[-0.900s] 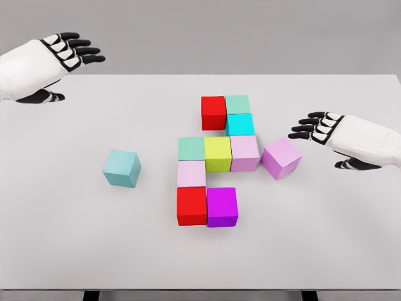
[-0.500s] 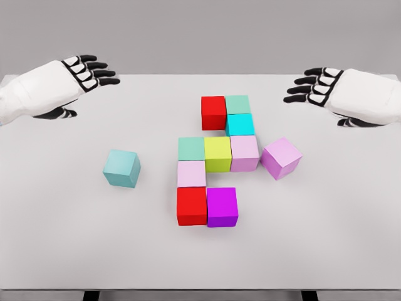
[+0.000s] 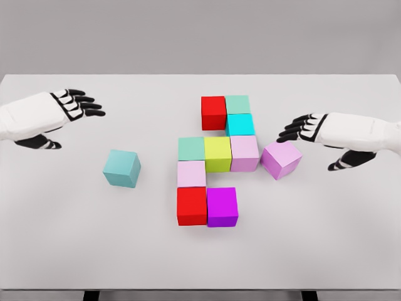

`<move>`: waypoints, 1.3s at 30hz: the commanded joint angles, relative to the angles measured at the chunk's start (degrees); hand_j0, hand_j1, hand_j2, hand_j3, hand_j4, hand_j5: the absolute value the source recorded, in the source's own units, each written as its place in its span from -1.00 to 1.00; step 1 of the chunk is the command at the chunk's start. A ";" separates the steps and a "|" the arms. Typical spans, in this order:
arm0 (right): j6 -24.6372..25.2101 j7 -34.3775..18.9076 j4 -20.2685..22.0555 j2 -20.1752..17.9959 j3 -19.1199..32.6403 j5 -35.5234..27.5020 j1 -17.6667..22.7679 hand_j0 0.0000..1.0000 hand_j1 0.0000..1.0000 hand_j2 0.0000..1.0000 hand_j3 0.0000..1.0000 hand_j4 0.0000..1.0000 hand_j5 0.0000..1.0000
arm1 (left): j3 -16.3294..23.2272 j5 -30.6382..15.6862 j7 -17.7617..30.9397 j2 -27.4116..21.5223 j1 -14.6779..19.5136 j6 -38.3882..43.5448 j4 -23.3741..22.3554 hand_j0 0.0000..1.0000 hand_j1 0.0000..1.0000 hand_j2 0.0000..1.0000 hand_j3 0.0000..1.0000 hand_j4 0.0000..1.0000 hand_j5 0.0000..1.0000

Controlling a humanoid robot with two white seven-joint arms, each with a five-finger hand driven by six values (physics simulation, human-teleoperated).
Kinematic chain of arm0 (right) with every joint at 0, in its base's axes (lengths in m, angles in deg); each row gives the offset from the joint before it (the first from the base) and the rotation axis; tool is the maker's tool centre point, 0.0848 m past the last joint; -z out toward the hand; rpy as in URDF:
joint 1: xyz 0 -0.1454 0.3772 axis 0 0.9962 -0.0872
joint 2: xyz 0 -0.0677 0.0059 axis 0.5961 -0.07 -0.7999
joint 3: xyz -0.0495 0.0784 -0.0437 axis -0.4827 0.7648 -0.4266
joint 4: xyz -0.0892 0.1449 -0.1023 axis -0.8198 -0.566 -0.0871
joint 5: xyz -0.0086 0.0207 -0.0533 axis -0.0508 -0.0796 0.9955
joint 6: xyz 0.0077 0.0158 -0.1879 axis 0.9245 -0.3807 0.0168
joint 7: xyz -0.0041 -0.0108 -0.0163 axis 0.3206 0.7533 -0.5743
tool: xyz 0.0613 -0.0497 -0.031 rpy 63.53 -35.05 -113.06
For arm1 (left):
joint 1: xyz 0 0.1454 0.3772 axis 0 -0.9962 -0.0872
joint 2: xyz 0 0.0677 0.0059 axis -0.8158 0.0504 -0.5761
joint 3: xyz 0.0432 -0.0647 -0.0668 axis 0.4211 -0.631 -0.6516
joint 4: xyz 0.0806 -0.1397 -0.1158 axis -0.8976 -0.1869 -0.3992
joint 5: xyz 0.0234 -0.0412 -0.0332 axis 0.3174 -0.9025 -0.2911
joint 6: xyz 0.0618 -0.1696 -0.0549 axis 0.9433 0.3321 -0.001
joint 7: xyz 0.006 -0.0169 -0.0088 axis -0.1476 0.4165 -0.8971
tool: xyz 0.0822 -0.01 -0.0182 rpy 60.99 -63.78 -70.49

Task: Assemble the squares on the desktop into the number 2

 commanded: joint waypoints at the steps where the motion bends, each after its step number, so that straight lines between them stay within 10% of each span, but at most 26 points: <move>1: 0.12 -0.42 -0.01 1.18 -0.25 -1.63 0.00 0.99 0.99 0.99 0.99 0.99 0.99 | 2.45 -4.48 -0.09 -0.57 0.00 0.04 -0.39 1.00 1.00 1.00 1.00 1.00 1.00; 10: 19.73 -0.07 2.80 2.94 0.28 7.69 0.00 0.99 0.99 0.99 0.99 0.99 0.99 | 10.19 -15.29 -0.09 -1.80 0.00 0.04 -0.39 1.00 1.00 1.00 1.00 1.00 1.00; 39: 35.12 -5.43 3.68 12.25 -0.86 14.90 1.67 0.87 0.87 0.87 0.87 0.87 0.87 | 11.60 -10.90 1.22 6.47 0.44 0.04 -3.56 1.00 1.00 1.00 1.00 1.00 1.00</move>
